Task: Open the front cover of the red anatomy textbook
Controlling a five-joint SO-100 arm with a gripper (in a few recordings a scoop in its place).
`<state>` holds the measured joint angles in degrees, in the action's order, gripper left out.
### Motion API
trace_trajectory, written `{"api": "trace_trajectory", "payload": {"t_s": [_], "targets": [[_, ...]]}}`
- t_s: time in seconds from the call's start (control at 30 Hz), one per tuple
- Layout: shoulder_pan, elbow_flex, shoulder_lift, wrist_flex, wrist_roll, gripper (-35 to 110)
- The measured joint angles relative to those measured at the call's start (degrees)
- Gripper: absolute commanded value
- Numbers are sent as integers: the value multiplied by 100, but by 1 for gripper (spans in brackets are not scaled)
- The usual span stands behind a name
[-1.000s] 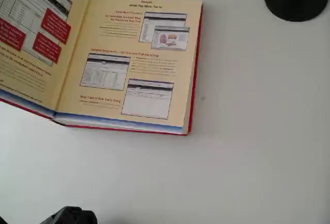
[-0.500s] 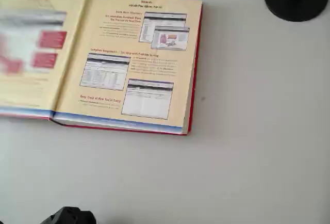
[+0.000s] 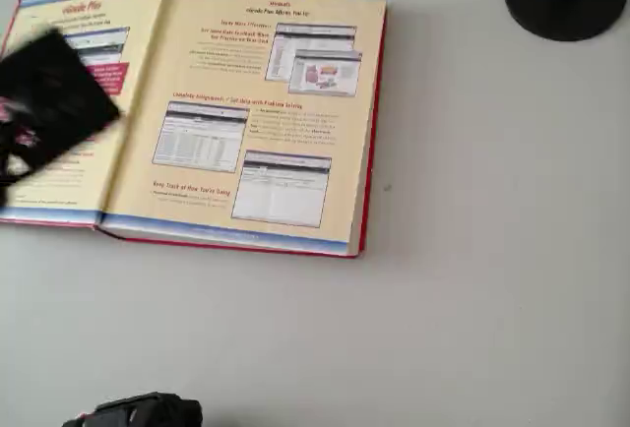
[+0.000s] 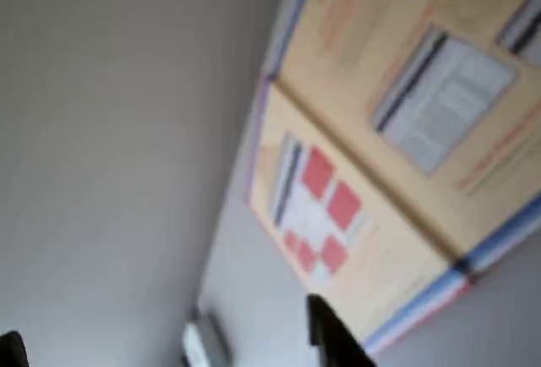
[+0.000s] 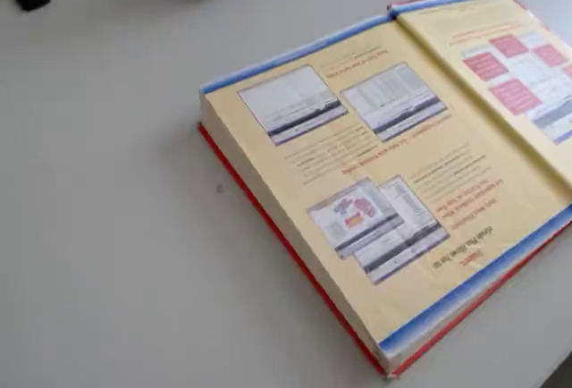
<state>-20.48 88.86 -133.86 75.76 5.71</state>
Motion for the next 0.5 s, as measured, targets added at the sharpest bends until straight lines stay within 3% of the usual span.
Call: {"api": "trace_trajectory", "payload": {"t_s": [0.2,0.5], "targets": [[1020,1424,-1037,-299,-44,34],[1951,3823,-3252,-475,9,12]]}}
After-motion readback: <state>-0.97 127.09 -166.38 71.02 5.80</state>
